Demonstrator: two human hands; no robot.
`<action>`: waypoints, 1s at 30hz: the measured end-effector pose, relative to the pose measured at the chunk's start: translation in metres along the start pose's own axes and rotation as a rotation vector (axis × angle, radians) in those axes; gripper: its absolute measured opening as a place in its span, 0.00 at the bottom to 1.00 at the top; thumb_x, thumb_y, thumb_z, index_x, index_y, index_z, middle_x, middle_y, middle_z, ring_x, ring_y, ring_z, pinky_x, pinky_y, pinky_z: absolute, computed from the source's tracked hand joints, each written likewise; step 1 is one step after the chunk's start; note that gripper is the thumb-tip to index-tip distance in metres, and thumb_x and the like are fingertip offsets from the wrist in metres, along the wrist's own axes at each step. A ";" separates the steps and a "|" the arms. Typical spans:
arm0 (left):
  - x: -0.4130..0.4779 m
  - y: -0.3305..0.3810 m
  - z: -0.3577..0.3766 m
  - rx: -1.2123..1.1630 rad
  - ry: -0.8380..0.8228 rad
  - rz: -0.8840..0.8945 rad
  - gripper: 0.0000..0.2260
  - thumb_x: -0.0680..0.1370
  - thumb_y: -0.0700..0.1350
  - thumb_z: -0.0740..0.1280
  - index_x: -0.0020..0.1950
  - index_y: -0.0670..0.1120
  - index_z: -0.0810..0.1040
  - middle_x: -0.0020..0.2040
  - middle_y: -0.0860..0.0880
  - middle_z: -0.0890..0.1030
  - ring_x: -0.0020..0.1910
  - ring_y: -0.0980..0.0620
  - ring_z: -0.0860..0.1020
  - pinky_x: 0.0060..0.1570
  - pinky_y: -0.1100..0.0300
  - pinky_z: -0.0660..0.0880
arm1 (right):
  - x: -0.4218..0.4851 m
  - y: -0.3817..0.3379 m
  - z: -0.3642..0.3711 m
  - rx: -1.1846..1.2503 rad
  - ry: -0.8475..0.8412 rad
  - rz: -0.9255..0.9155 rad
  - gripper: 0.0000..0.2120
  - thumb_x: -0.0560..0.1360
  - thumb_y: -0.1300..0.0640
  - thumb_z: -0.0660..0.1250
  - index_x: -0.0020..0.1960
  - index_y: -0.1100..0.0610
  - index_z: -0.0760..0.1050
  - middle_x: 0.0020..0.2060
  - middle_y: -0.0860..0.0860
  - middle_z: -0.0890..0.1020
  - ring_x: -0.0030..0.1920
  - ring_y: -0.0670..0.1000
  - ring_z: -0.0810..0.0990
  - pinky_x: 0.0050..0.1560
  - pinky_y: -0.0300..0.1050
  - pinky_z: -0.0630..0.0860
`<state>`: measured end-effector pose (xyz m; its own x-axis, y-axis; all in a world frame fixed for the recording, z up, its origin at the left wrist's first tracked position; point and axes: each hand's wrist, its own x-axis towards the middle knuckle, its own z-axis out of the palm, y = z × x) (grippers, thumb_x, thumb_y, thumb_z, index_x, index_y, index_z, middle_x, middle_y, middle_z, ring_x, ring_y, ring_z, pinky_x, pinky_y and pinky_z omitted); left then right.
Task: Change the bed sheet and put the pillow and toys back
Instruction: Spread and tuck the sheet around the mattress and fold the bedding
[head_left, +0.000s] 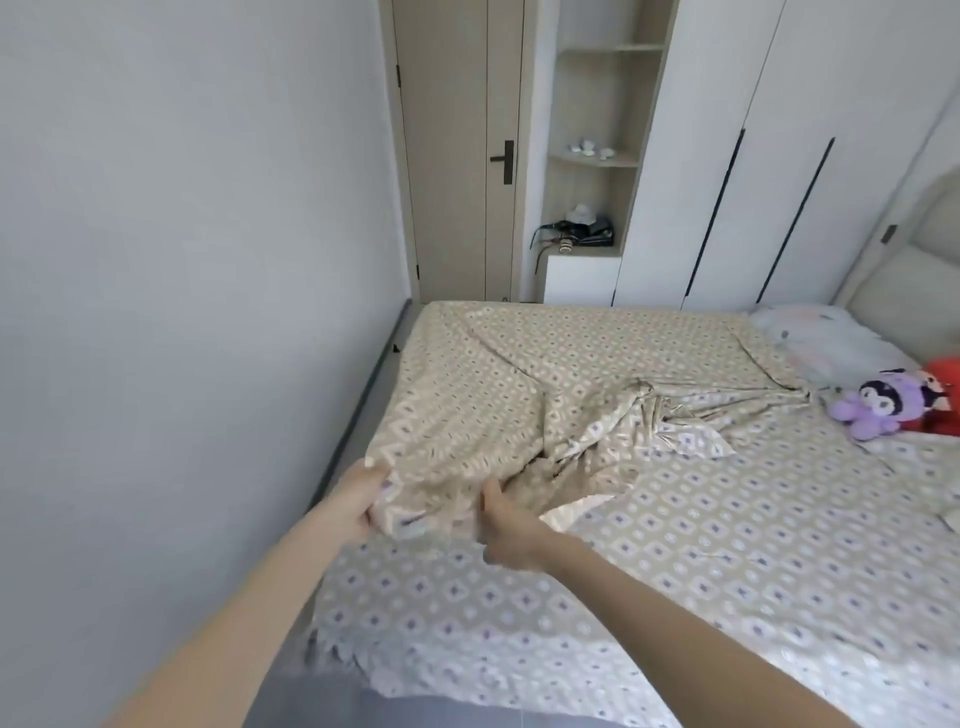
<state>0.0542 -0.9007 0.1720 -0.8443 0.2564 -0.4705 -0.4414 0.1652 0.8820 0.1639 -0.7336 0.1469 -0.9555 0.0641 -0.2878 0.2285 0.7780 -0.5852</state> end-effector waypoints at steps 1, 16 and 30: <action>0.004 0.005 -0.011 0.022 -0.020 0.024 0.11 0.82 0.45 0.58 0.62 0.43 0.74 0.49 0.46 0.78 0.46 0.50 0.78 0.37 0.59 0.77 | 0.009 -0.004 0.006 0.001 0.042 0.014 0.22 0.71 0.71 0.63 0.58 0.57 0.57 0.41 0.53 0.72 0.41 0.52 0.70 0.36 0.44 0.68; 0.043 0.159 -0.151 -0.082 0.079 0.413 0.09 0.78 0.45 0.67 0.56 0.43 0.74 0.53 0.40 0.78 0.53 0.40 0.79 0.54 0.45 0.76 | 0.110 -0.124 -0.016 0.080 0.628 0.114 0.07 0.78 0.58 0.57 0.54 0.59 0.68 0.42 0.54 0.78 0.41 0.57 0.76 0.37 0.46 0.66; 0.079 0.094 -0.264 0.421 0.436 0.448 0.05 0.75 0.37 0.61 0.48 0.45 0.74 0.46 0.48 0.76 0.50 0.45 0.74 0.43 0.55 0.67 | 0.140 -0.180 0.033 -0.139 -0.274 0.192 0.39 0.67 0.41 0.75 0.71 0.58 0.67 0.66 0.53 0.73 0.67 0.56 0.71 0.68 0.50 0.67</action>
<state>-0.1346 -1.1163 0.2249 -0.9981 -0.0010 0.0612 0.0522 0.5066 0.8606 -0.0045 -0.8851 0.1874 -0.8083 0.0620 -0.5855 0.3530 0.8469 -0.3977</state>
